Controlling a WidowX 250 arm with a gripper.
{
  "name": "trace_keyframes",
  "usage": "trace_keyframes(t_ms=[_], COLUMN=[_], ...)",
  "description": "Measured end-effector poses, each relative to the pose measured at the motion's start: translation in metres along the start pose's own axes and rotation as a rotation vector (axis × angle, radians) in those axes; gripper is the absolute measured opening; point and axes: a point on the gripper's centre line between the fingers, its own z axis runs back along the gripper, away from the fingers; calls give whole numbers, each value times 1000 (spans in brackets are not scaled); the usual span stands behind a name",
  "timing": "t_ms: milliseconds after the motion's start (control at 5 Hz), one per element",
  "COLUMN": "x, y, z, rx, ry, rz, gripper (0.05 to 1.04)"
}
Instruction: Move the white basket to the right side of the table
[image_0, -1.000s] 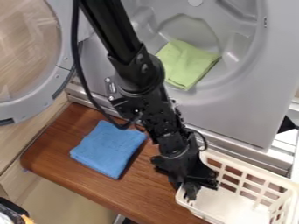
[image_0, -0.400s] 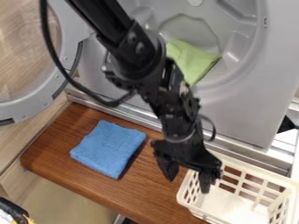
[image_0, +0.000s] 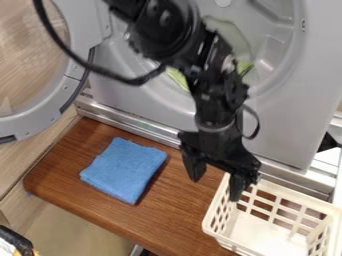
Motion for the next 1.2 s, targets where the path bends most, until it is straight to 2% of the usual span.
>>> trace_keyframes(t_ms=[200, 400, 600, 800, 1000, 1200], x=[-7, -26, -34, -26, -25, -30], y=[31, 56, 88, 110, 127, 144], z=[17, 40, 53, 56, 43, 41], rx=[-2, 35, 73, 119, 132, 140], ry=[41, 46, 75, 72, 107, 86], rz=[11, 73, 195, 250, 308, 344], gripper=[1000, 1000, 1000, 1000, 1000, 999])
